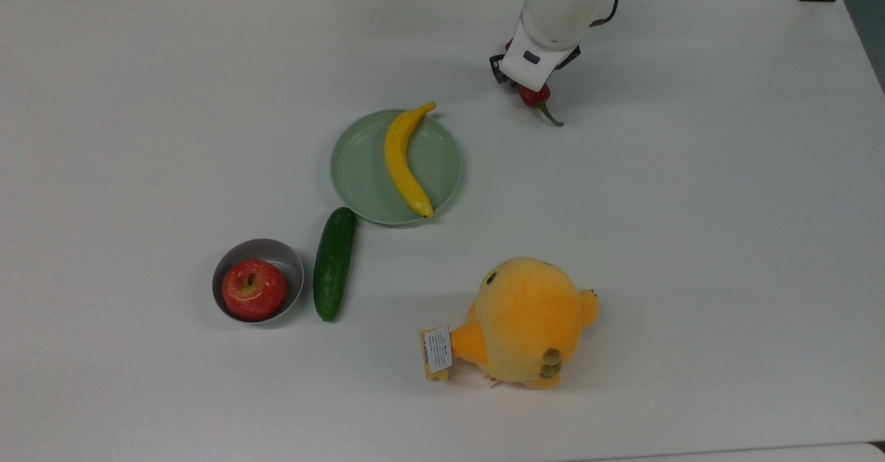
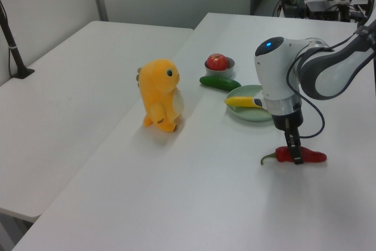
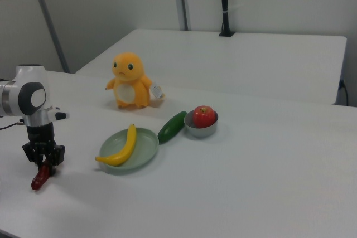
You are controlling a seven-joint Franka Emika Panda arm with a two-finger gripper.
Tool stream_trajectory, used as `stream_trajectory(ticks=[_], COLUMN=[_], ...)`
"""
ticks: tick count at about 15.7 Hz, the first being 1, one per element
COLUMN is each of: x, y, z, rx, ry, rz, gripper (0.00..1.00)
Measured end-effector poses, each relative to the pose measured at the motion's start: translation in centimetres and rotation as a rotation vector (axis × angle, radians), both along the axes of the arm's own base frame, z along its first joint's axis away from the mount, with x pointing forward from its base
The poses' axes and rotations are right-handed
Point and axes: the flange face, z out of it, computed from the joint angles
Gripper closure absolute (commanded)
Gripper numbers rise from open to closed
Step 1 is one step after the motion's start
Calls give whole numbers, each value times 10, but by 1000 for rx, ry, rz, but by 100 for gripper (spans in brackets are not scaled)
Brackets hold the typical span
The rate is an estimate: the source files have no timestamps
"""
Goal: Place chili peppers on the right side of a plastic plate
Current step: 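Lower the gripper and close it around the red chili pepper, then lift the pepper and carry it toward the green plate's edge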
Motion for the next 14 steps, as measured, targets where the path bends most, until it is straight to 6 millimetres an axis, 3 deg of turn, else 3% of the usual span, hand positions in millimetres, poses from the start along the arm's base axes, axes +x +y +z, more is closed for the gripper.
stream_trajectory(ticks=[7, 9, 14], x=[8, 23, 59], y=[-3, -15, -68], z=[10, 27, 91], rx=[11, 24, 61], ry=[-25, -63, -181], rz=[-14, -61, -170], gripper=[91, 91, 91])
